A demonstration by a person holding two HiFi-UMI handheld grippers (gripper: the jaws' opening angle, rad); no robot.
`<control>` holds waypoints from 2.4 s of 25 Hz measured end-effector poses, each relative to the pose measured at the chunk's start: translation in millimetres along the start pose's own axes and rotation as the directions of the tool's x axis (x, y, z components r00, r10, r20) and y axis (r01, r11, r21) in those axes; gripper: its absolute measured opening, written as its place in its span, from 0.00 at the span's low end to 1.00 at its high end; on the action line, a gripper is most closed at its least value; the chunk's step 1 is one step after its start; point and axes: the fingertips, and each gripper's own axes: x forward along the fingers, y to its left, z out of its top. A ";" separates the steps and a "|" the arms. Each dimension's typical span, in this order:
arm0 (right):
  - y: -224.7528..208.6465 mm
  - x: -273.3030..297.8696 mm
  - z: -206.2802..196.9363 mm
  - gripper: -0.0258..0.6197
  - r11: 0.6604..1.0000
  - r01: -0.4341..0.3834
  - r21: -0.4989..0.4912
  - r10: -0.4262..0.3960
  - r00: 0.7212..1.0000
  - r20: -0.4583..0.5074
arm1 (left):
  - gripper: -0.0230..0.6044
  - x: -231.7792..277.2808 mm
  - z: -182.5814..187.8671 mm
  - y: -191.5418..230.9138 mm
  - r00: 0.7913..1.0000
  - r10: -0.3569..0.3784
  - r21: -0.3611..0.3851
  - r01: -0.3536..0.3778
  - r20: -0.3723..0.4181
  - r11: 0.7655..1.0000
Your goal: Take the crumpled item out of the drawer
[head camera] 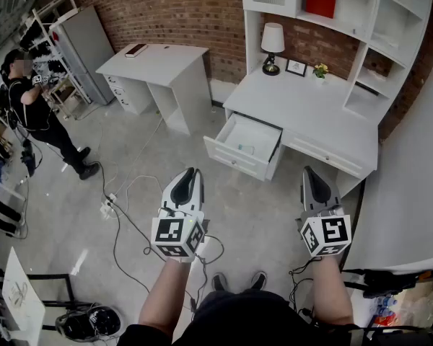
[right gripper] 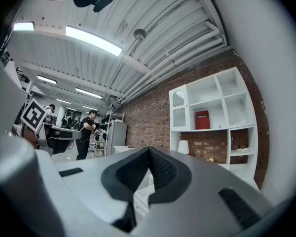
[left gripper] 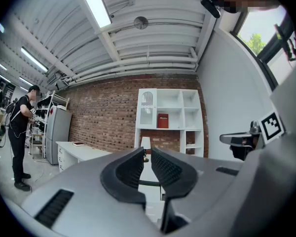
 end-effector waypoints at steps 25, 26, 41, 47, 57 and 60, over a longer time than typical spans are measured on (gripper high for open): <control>-66.2 22.3 -22.4 0.29 0.999 -0.036 0.033 0.037 0.999 -0.038 | 0.37 37.5 -13.1 -35.6 0.997 0.059 0.038 -0.056 -0.057 0.998; -67.5 28.8 -24.4 0.29 0.999 -0.034 0.031 0.035 0.999 -0.040 | 0.37 44.6 -15.6 -31.8 0.997 0.057 0.036 -0.055 -0.060 0.998; -72.5 173.6 -42.8 0.30 0.999 0.034 -0.037 -0.039 0.991 -0.125 | 0.38 188.8 -49.7 68.3 0.994 -0.018 -0.027 0.015 -0.107 1.000; -62.3 221.9 -46.5 0.30 0.996 0.062 -0.058 -0.069 0.988 -0.141 | 0.38 227.4 -58.1 107.4 0.991 -0.058 -0.059 0.051 -0.118 0.997; -65.9 271.7 -64.0 0.30 0.996 0.079 -0.045 -0.085 0.980 -0.180 | 0.38 274.6 -72.5 138.9 0.986 -0.082 -0.087 0.070 -0.143 0.994; -70.8 287.7 -77.0 0.30 0.998 0.061 -0.034 -0.067 0.980 -0.188 | 0.38 289.4 -83.4 138.8 0.982 -0.087 -0.084 0.074 -0.166 0.994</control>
